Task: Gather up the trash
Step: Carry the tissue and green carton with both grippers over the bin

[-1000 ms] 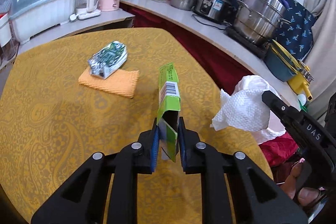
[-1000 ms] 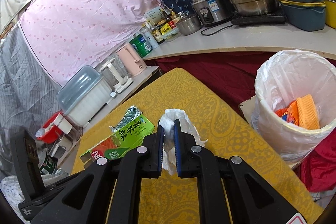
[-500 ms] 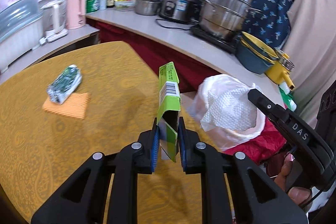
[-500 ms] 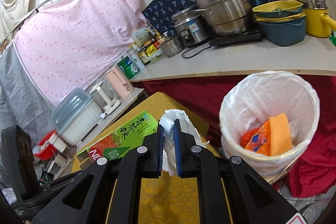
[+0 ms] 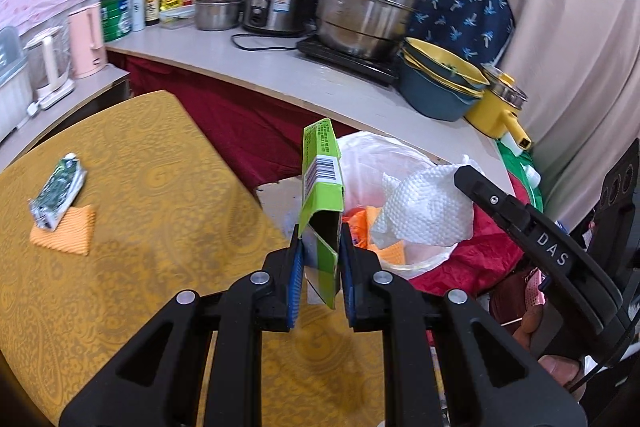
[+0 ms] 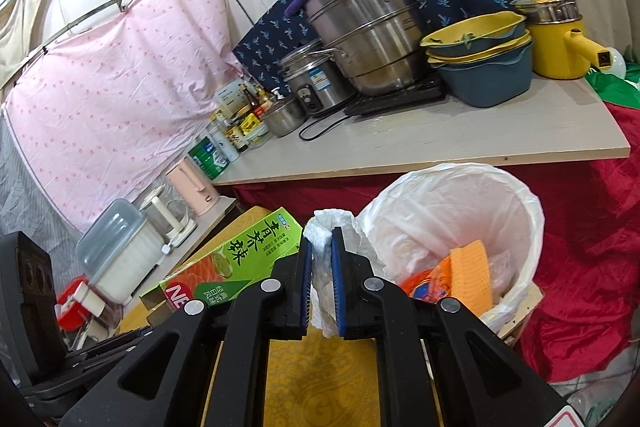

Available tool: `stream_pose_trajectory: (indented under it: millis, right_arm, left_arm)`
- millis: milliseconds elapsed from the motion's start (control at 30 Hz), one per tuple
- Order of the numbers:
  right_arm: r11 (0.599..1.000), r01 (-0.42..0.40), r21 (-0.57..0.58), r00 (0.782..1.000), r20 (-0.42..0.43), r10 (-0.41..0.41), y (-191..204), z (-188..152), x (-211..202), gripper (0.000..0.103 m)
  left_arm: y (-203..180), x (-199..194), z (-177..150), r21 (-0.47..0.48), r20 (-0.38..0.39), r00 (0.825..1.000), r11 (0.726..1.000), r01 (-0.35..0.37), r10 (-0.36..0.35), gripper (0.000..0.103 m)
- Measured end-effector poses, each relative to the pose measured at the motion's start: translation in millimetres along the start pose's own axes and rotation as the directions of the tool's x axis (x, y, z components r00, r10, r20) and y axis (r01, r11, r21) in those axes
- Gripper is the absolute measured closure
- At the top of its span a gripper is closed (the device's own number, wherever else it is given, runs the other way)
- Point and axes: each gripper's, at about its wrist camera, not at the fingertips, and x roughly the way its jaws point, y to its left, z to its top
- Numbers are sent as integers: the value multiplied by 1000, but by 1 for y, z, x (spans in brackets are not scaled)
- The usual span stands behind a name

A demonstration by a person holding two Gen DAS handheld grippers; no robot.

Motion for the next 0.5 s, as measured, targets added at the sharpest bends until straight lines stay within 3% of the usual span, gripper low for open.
stream_pose_trajectory:
  millis: [500]
  right_arm:
    - [995, 83, 49, 997, 8, -83, -58, 13, 13, 93]
  left_arm:
    - [-40, 51, 15, 46, -51, 998, 998, 47, -44, 87]
